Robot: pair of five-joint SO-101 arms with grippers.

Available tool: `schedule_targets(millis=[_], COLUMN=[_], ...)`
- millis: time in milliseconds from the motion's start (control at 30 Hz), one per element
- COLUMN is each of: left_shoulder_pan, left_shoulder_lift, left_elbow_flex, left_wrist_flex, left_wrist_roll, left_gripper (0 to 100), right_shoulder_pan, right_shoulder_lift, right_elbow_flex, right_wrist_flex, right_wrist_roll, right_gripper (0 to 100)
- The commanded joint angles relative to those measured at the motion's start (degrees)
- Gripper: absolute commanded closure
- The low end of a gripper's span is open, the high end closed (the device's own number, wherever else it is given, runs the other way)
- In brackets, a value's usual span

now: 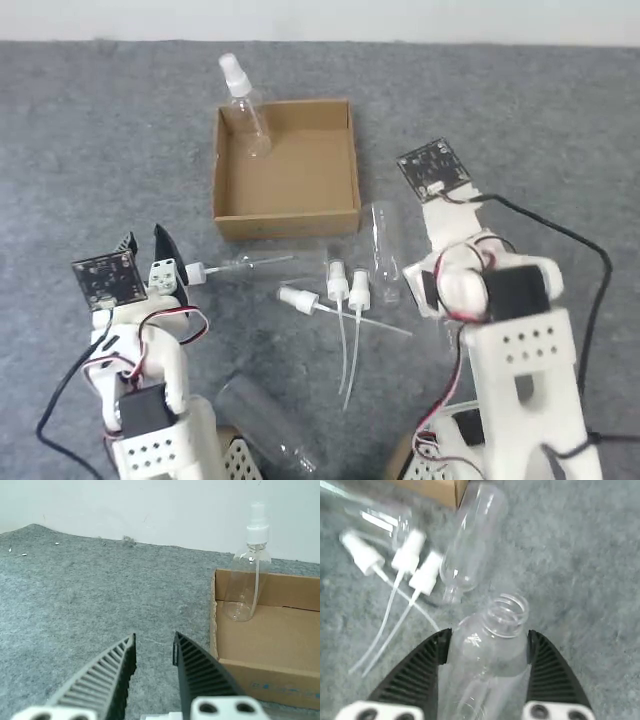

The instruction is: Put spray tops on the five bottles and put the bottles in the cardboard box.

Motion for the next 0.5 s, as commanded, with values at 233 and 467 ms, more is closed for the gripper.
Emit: schedule_targets(millis=[233, 467], left_shoulder_pan=[-0.2, -0.1], left_shoulder_lift=[-1.3, -1.3], left_elbow_flex=[-0.4, -0.4], left_wrist_flex=[-1.9, -1.9], left_wrist_roll=[-0.5, -0.5], left_gripper=[88, 88], right_shoulder_pan=[-0.5, -0.5], right_shoulder_lift=[-11.0, -18.9], right_elbow_flex=[11.3, 19.8], right_wrist_flex=[-15.2, -22.1], right_wrist_roll=[-0.8, -0.9], right_gripper=[88.7, 88.7])
